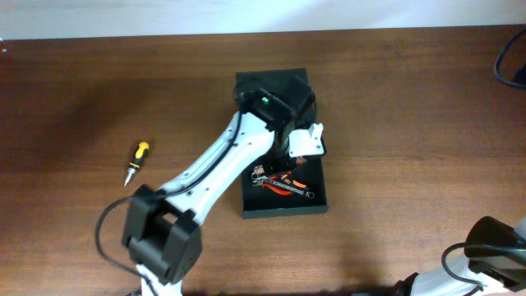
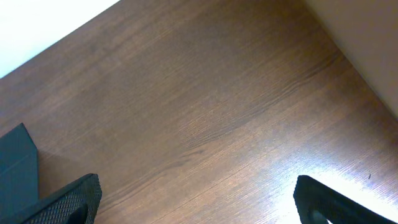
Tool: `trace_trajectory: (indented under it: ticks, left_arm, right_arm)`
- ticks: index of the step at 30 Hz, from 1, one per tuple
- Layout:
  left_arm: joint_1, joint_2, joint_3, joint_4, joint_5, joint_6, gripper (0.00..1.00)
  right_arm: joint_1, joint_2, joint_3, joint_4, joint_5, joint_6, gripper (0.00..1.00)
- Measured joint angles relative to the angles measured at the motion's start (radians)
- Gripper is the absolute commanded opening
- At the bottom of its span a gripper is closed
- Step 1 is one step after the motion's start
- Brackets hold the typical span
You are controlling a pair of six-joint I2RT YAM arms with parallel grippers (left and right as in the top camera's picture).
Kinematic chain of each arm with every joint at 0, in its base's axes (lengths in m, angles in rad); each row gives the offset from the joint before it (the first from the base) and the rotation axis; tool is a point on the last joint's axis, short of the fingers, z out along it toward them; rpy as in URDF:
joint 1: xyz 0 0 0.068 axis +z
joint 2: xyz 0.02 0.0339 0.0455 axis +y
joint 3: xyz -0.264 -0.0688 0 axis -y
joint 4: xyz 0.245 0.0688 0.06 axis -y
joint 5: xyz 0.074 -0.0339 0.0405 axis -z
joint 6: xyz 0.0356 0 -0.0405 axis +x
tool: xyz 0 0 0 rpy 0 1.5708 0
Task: Pack container
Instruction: 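Carry the socket strip into the box with the left gripper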
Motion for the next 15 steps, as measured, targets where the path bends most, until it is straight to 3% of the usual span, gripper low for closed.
trace_trajectory:
  ticks: [9,11,14,15]
  left_arm:
    - [0.0,0.172,-0.008,0.009,0.003,0.0,0.03]
    - [0.0,0.204,-0.009,0.006,0.012,0.0,0.12]
    - [0.0,0.23,-0.012,0.002,0.027,0.0,0.39]
    - [0.0,0.232,-0.014,0.0,0.029,0.008,0.4]
  right_arm:
    - [0.0,0.0,0.0,-0.003,0.0,0.0,0.99]
    - [0.0,0.0,0.0,-0.003,0.0,0.0,0.99]
    - [0.0,0.0,0.0,-0.003,0.0,0.0,0.99]
    - [0.0,0.0,0.0,-0.003,-0.001,0.0,0.99]
